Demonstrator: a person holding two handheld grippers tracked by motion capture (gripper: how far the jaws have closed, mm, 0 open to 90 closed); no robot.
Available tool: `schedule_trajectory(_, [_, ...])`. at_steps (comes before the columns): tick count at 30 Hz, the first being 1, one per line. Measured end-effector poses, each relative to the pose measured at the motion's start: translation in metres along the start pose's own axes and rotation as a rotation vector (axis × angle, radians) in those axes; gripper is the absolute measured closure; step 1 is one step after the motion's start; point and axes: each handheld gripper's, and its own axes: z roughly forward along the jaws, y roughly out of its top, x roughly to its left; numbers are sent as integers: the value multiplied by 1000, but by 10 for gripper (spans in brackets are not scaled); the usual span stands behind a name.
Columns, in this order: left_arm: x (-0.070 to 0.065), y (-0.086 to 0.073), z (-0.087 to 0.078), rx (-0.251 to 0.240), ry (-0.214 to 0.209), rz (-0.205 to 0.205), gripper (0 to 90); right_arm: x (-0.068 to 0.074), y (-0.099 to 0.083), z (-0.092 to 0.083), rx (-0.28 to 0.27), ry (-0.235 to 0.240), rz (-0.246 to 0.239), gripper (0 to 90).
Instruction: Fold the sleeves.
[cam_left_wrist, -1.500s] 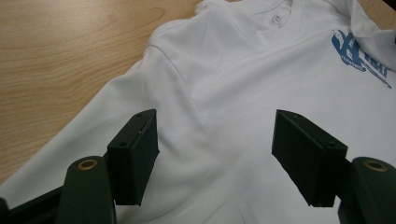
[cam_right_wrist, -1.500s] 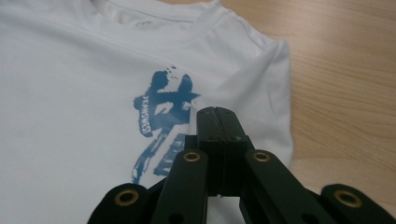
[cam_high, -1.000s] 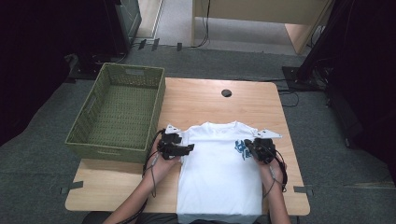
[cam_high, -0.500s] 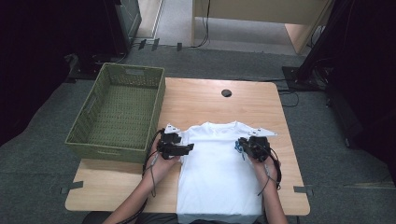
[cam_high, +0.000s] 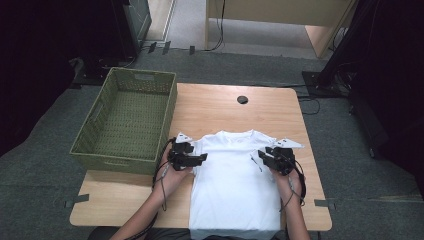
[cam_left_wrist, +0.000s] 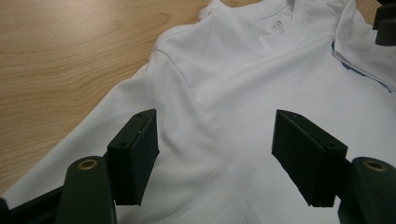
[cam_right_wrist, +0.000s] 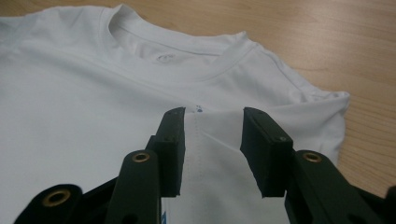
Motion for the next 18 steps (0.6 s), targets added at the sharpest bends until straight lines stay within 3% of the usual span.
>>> schedule_trajectory(6, [0,1,-1,-3,-1,3,319,0,-9,2,19,-14,-23,461])
schedule_trajectory(11, [0,1,-1,1,-1,5,319,-6,-20,5,55,-25,4,393])
schedule_trajectory(18, [1,1,-2,-7,1,3,319,-12,-25,3,25,-29,21,376])
